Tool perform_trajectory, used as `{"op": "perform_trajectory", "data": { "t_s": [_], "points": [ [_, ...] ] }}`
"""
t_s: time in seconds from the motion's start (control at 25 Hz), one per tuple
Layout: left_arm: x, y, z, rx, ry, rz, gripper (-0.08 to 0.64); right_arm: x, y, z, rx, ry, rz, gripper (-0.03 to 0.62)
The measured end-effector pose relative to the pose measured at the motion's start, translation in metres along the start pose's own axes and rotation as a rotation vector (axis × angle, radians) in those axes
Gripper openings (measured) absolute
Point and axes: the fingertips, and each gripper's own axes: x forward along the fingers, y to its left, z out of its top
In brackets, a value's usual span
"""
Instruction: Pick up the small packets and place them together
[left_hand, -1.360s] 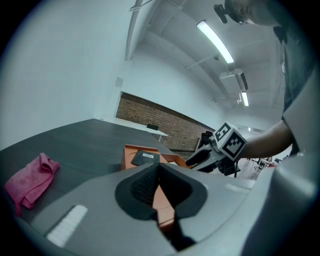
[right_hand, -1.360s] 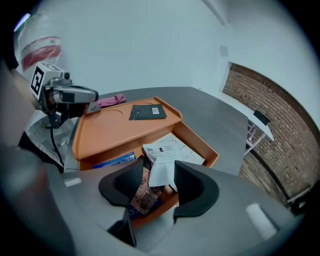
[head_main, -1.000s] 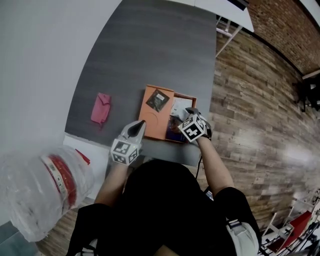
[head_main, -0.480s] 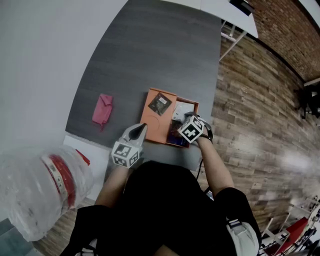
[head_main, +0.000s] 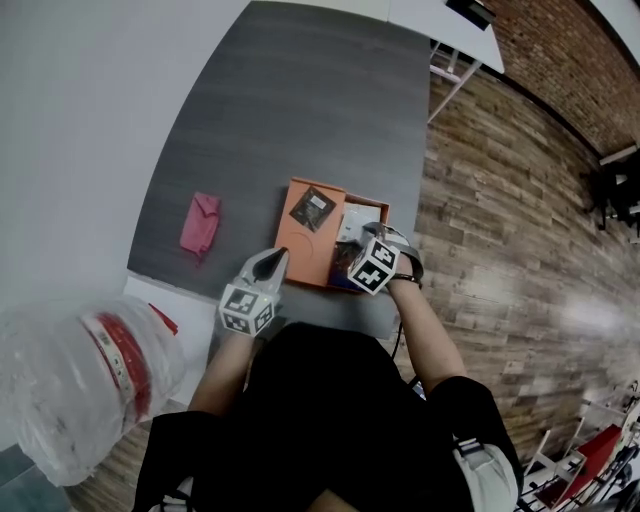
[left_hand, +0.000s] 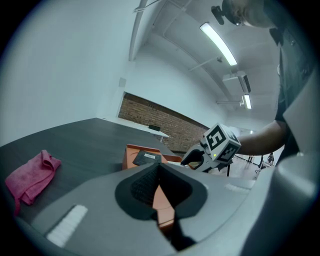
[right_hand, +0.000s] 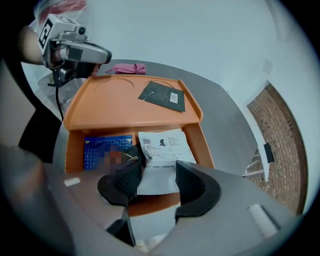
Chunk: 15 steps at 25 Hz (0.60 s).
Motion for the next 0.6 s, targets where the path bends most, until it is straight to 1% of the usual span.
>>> {"op": "perform_trajectory", "data": {
  "t_s": [0.08,0.28,0.44,0.52,0.6],
  "points": [
    [0.000,0.000,0.001,-0.003,-0.003,-0.002,0.000,-0.005,-0.002,-0.002,-0.005,0.003,-0.013,0.219],
    [0.002,0.001,0.001,-0.009,-0.007,-0.010,0.000,-0.018,-0.008,-0.003,0.025,-0.015,-0.043,0.219],
    [0.004,0.001,0.000,0.001,0.005,-0.025,0.000,-0.033,-0.011,0.003,0.057,-0.055,-0.067,0.218],
    [0.005,0.001,0.001,-0.001,0.003,-0.027,0.000,-0.041,-0.013,0.003,0.053,-0.066,-0.092,0.218],
    [0.005,0.001,0.002,0.001,-0.004,-0.028,0.000,-0.046,-0.014,0.006,0.056,-0.084,-0.099,0.216]
  ]
}}
